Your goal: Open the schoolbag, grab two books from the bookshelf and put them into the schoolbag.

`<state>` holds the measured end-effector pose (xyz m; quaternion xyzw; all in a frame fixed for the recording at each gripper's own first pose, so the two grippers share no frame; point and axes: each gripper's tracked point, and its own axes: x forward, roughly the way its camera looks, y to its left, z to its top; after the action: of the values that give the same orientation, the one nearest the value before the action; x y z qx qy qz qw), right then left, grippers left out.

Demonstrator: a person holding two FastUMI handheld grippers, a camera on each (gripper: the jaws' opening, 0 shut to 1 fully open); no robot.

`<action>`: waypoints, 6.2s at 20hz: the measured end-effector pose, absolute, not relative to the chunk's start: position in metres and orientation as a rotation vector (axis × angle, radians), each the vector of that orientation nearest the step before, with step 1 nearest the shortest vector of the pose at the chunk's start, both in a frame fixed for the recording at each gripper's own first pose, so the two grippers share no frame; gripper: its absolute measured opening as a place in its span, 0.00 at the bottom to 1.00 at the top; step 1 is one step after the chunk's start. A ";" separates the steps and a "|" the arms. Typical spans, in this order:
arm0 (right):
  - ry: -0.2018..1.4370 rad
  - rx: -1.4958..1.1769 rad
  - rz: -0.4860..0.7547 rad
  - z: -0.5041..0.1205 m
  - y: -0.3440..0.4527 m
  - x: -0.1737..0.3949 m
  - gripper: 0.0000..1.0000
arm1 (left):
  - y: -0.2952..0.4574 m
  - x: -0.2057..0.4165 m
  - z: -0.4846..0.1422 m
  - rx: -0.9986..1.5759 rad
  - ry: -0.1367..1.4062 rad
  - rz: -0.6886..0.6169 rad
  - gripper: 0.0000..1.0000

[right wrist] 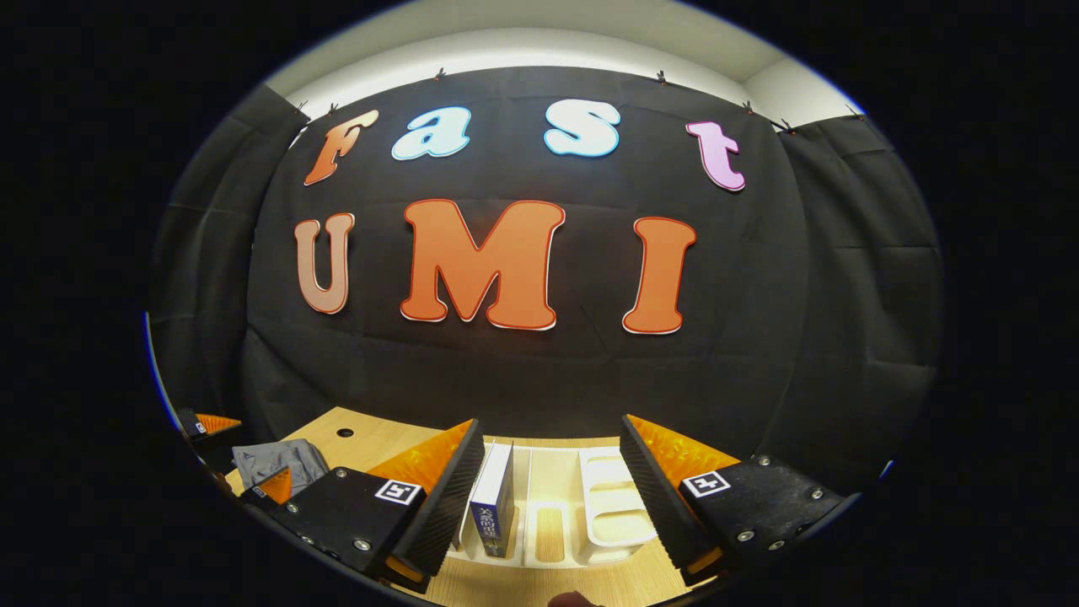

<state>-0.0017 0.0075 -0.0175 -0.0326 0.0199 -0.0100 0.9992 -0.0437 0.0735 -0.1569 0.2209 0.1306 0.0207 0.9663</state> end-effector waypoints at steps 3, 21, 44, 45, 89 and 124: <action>0.059 -0.066 -0.019 -0.025 0.005 -0.001 0.97 | 0.083 -0.053 -0.193 0.495 0.342 0.052 0.98; 0.097 -0.081 0.008 -0.048 -0.018 0.010 0.97 | 0.119 -0.105 -0.344 0.883 0.671 0.068 0.98; 0.106 -0.120 0.052 -0.058 -0.066 0.005 0.97 | 0.152 -0.061 -0.353 0.956 0.725 0.189 0.22; 0.106 -0.118 0.043 -0.057 -0.065 0.005 0.97 | 0.152 -0.059 -0.352 0.936 0.726 0.169 0.17; 0.602 -0.196 -0.055 -0.061 0.139 0.049 1.00 | 0.255 0.013 -0.204 0.069 0.854 -0.725 0.04; 1.360 0.030 -0.005 -0.190 0.141 0.091 0.32 | 0.252 0.036 -0.215 0.113 0.999 -0.730 0.05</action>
<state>0.0913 0.1409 -0.1897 0.0137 0.6288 -0.0024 0.7775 0.0355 0.2521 -0.2155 0.0528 0.4679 -0.3420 0.8132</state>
